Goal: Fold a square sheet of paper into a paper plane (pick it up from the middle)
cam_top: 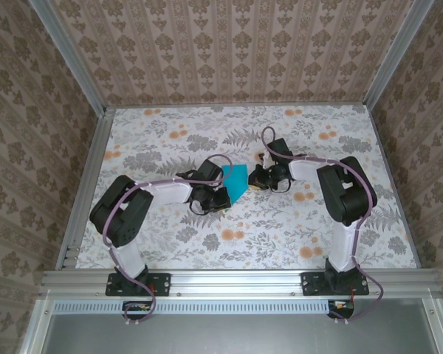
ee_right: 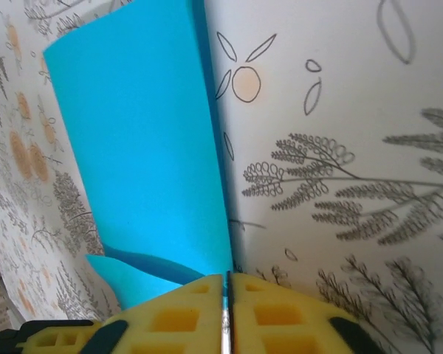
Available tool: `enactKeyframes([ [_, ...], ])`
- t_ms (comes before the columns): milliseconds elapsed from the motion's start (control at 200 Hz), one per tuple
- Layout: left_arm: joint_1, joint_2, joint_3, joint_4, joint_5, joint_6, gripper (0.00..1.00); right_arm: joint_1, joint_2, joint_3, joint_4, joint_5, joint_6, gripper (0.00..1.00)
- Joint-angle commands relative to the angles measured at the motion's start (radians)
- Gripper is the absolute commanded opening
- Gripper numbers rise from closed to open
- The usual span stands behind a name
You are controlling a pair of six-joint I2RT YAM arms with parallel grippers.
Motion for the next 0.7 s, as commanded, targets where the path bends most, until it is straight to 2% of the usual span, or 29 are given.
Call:
enactKeyframes([
  [0,-0.006,-0.078,0.026,-0.024,-0.008,0.050,0.19,-0.004,-0.090,-0.026,0.026,0.032,0.016,0.18],
  [185,0.003,-0.132,0.050,0.004,-0.074,0.068,0.25,-0.004,-0.162,-0.072,0.052,0.050,0.033,0.34],
  [385,0.018,-0.076,0.098,0.022,-0.120,0.062,0.24,-0.005,-0.159,-0.101,0.093,0.031,0.049,0.46],
  [695,0.043,0.020,0.134,0.023,-0.127,0.037,0.14,0.006,-0.073,-0.080,0.124,-0.090,0.065,0.48],
])
